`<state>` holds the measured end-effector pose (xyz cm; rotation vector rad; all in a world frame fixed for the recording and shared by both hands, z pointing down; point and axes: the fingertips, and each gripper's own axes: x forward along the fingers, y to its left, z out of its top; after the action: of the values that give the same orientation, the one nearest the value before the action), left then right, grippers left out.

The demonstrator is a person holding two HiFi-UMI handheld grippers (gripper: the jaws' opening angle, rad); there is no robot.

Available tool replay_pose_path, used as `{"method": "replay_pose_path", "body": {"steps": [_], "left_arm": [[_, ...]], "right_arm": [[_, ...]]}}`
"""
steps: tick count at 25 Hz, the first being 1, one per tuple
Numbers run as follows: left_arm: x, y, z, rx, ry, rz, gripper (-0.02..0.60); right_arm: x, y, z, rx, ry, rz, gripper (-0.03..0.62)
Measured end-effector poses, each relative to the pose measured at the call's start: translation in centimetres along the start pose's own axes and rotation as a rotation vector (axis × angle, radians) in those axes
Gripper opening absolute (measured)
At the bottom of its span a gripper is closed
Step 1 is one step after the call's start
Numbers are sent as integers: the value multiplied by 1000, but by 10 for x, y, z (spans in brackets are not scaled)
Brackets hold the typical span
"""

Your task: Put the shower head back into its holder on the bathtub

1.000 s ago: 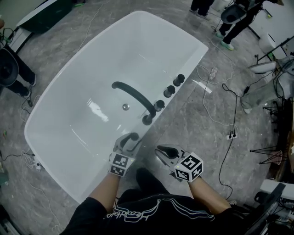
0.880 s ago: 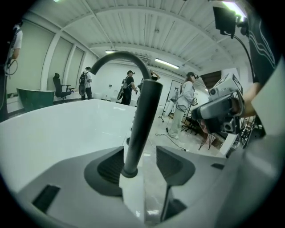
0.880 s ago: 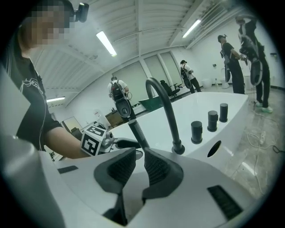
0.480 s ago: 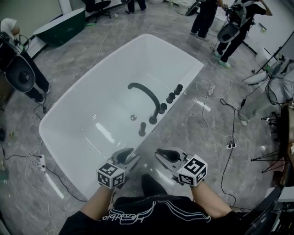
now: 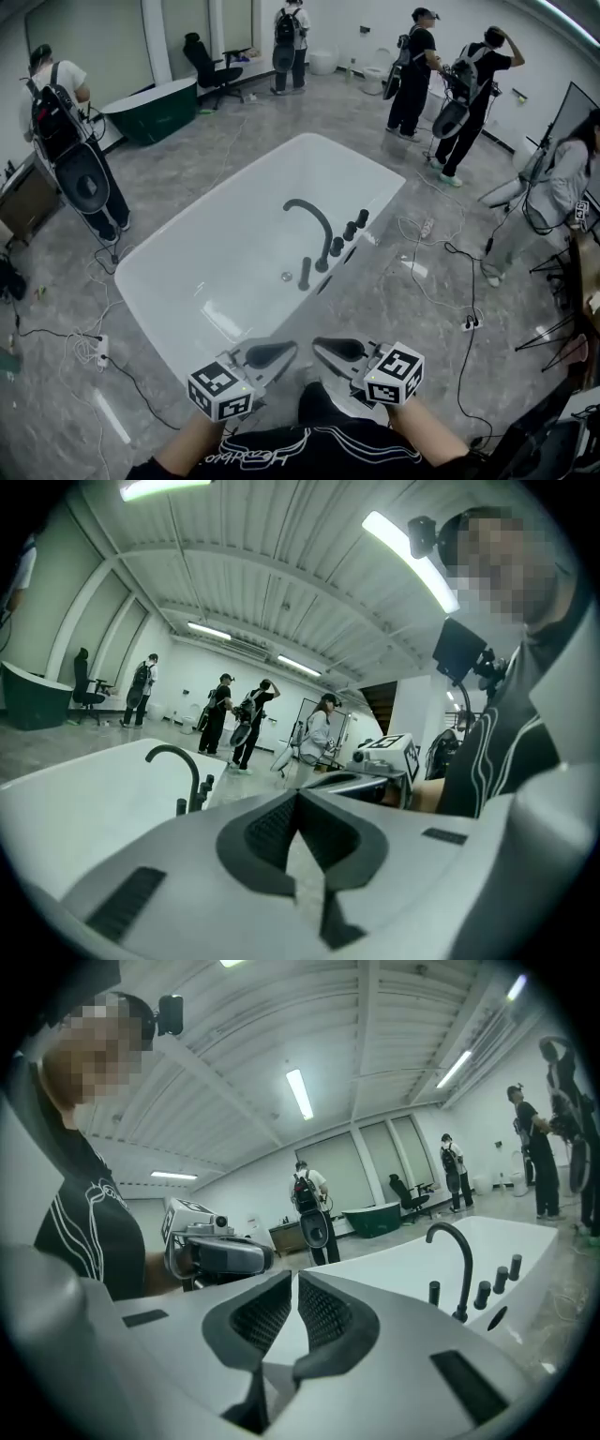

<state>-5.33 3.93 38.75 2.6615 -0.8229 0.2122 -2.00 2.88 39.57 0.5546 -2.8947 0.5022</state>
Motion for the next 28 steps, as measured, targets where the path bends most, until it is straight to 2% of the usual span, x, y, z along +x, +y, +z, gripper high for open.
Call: {"method": "replay_pose_path", "body": {"steps": [6, 12, 28], "left_arm": [[-27, -34, 16, 42, -6, -4, 5], [-32, -37, 19, 31, -4, 5, 5], [-37, -47, -3, 43, 34, -29, 5]], "right_arm": [[-9, 43, 13, -48, -22, 10, 28], [-11, 54, 11, -79, -6, 9, 17], [-11, 71, 1, -52, -40, -11, 15]]}}
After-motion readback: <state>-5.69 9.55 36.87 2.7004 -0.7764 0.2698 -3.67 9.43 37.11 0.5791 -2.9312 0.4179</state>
